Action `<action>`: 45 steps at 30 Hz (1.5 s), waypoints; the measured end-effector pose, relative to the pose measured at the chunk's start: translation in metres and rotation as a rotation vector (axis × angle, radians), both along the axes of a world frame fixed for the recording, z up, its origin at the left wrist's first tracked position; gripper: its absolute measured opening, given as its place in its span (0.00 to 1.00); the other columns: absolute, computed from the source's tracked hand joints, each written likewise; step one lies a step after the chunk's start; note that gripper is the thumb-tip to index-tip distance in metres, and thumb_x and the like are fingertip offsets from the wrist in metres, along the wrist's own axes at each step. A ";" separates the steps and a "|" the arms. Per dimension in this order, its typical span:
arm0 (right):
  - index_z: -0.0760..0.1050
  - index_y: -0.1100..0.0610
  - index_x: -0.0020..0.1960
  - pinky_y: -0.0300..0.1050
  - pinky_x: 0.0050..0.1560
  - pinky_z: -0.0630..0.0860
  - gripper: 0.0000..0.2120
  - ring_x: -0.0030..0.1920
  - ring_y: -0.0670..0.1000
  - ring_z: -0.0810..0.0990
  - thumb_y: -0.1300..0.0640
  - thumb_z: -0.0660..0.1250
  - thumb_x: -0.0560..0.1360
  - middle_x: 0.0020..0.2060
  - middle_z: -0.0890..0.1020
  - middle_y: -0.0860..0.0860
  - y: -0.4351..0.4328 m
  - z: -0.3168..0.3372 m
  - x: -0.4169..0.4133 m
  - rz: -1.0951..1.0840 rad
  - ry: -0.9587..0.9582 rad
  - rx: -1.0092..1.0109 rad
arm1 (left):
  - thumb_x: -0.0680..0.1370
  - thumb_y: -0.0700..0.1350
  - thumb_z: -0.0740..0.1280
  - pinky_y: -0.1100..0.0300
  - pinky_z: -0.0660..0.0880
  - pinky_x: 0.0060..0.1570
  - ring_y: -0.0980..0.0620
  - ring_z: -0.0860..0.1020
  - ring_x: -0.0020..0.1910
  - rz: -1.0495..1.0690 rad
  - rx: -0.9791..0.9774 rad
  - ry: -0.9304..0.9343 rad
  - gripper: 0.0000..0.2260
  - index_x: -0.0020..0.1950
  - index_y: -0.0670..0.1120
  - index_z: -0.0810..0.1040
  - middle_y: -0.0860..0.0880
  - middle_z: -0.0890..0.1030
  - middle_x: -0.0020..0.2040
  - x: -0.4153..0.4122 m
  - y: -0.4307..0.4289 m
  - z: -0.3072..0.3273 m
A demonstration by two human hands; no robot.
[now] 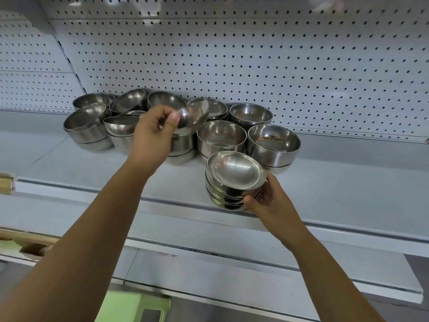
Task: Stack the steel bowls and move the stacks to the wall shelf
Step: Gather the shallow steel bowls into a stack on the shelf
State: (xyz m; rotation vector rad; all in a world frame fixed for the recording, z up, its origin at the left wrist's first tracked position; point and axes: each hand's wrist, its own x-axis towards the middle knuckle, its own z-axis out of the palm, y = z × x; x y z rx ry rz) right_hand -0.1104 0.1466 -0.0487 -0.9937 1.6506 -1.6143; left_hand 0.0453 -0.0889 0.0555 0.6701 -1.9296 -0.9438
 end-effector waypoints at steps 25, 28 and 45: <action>0.56 0.41 0.81 0.54 0.74 0.72 0.48 0.72 0.45 0.75 0.36 0.77 0.69 0.72 0.76 0.48 -0.005 0.005 0.015 -0.001 0.116 0.014 | 0.75 0.50 0.72 0.49 0.73 0.71 0.56 0.70 0.74 -0.255 0.018 0.008 0.12 0.58 0.54 0.80 0.53 0.70 0.75 0.021 0.095 -0.050; 0.57 0.42 0.80 0.53 0.74 0.73 0.48 0.71 0.45 0.76 0.36 0.78 0.68 0.71 0.77 0.49 -0.014 0.004 0.024 0.002 0.135 0.025 | 0.74 0.50 0.73 0.53 0.74 0.70 0.58 0.71 0.73 -0.199 0.078 0.037 0.23 0.68 0.55 0.73 0.54 0.72 0.73 0.033 0.093 -0.051; 0.56 0.42 0.79 0.20 0.55 0.70 0.49 0.61 0.30 0.73 0.40 0.76 0.65 0.61 0.74 0.34 -0.093 -0.002 0.099 -0.139 0.129 -0.029 | 0.80 0.49 0.71 0.61 0.76 0.61 0.58 0.76 0.60 0.356 0.022 0.025 0.14 0.65 0.51 0.77 0.56 0.76 0.60 0.114 -0.047 -0.039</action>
